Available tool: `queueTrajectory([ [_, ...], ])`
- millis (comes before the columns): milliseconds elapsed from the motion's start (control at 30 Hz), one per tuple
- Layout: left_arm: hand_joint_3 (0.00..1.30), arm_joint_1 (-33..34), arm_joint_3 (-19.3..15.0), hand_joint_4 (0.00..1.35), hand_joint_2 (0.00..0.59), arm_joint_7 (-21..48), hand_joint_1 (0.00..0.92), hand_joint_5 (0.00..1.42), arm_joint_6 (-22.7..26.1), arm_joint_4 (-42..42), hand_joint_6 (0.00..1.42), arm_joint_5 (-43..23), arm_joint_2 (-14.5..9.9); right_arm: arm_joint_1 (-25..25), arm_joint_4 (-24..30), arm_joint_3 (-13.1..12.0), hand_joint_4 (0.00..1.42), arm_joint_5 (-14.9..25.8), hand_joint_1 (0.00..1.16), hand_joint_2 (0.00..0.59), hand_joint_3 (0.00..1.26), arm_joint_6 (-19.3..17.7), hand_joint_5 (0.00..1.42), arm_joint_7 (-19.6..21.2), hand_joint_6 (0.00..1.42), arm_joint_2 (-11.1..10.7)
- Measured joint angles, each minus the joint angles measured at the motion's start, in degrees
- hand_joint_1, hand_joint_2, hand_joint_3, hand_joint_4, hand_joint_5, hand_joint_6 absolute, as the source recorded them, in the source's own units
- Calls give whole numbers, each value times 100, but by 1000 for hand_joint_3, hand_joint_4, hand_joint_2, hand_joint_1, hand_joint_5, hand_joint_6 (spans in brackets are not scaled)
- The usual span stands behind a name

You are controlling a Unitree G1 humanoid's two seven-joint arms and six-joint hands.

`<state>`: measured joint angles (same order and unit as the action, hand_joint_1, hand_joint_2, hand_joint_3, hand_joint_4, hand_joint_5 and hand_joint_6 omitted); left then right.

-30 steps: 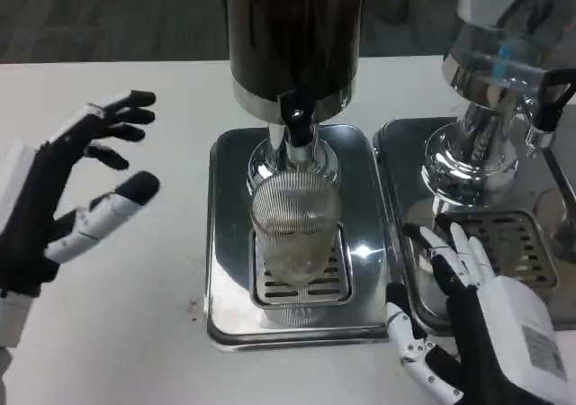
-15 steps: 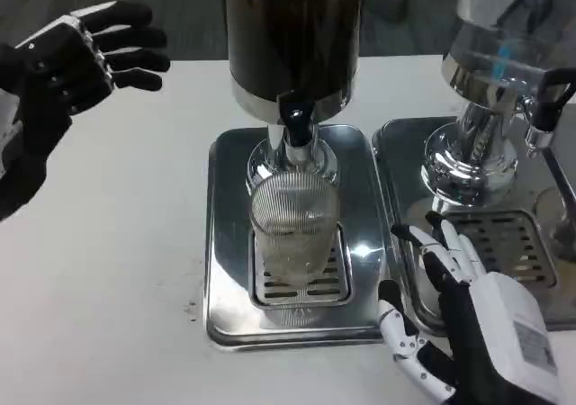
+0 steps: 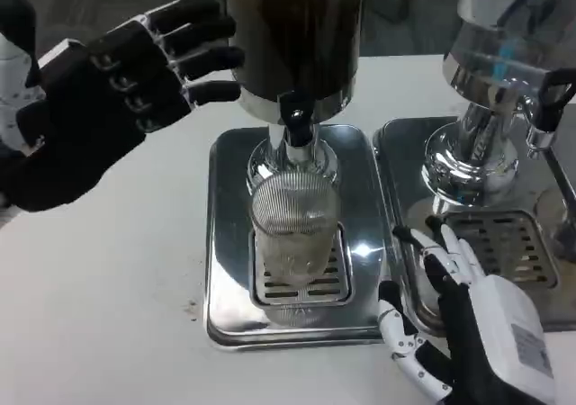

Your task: Grasp the cup under the faucet to collect the drink, then remove the cup.

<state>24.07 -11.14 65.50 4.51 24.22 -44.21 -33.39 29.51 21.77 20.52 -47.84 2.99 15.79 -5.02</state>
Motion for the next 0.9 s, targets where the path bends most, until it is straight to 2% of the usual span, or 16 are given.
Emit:
queueTrajectory([
  [333,222,206,67,74,78,117,0,110,324,31,170,382,347,-8,-151,10,54,58,360,515,199,0,39,90,196,67],
  [600,205,347,63,43,85,-23,0,88,232,100,152,704,783,45,-153,52,54,76,356,520,197,0,39,214,196,164],
  [900,205,398,44,42,83,-47,0,84,102,96,138,936,915,160,-152,70,54,76,352,520,204,0,47,280,196,224],
])
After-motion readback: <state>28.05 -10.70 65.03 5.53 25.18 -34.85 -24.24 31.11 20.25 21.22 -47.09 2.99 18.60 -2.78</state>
